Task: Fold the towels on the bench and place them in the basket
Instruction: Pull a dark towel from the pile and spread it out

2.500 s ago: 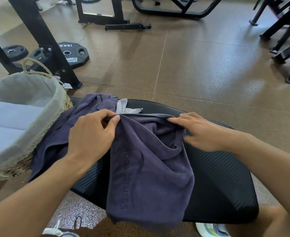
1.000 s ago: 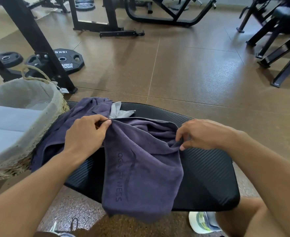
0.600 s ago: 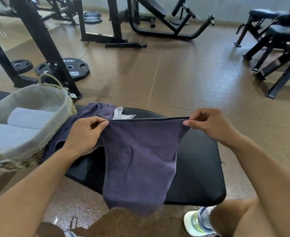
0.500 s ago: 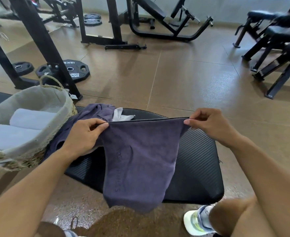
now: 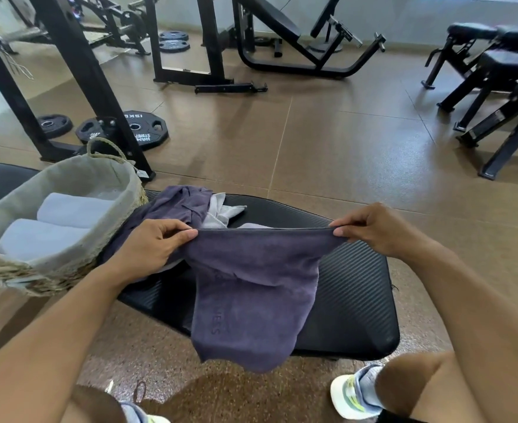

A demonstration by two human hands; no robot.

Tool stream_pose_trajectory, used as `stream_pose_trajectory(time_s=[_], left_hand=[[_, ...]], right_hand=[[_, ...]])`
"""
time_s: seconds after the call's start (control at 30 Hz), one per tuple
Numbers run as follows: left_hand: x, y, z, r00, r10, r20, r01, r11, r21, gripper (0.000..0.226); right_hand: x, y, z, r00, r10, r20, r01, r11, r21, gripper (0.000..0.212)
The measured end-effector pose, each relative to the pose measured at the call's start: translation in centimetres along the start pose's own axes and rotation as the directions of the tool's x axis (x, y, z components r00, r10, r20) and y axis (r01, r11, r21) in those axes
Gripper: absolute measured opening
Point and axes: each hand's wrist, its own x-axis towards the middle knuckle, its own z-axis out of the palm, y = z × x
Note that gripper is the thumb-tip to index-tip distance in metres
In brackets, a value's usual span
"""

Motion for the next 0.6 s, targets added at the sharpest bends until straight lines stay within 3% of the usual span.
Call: stream_pose_trajectory(time_s=[0.13, 0.4, 0.43, 0.5, 0.6], left_hand=[[0.2, -0.5, -0.4, 1.000, -0.005, 0.000, 0.005, 0.997, 0.071, 0.019], [-0.1, 0.9, 0.3, 0.999, -0.007, 0.050, 0.005, 0.999, 0.033, 0.020], [-0.2, 1.4, 0.3, 0.999, -0.004, 0.043, 0.004, 1.000, -0.015, 0.020], [-0.4, 2.6, 0.3, 0.998, -0.062, 0.025, 0.066, 0.973, -0.219, 0.023], [-0.9, 3.7, 0.1, 0.985, -0.169, -0.015, 0.142, 0.870, -0.472, 0.019]], right_hand=[[-0.2, -0.4, 0.0, 1.000, -0.001, 0.020, 0.002, 0.998, -0.061, 0.010], [-0.4, 0.0, 0.3, 0.998, -0.023, -0.053, 0.007, 0.962, -0.274, 0.016], [-0.5, -0.1, 0.6, 0.996, -0.023, -0.092, 0.003, 0.979, -0.206, 0.016], [-0.7, -0.9, 1.2, 0.986, 0.026, -0.162, -0.006, 0.993, 0.121, 0.015], [-1.3, -3.4, 1.4, 0.975, 0.123, -0.188, 0.015, 0.800, 0.600, 0.016]])
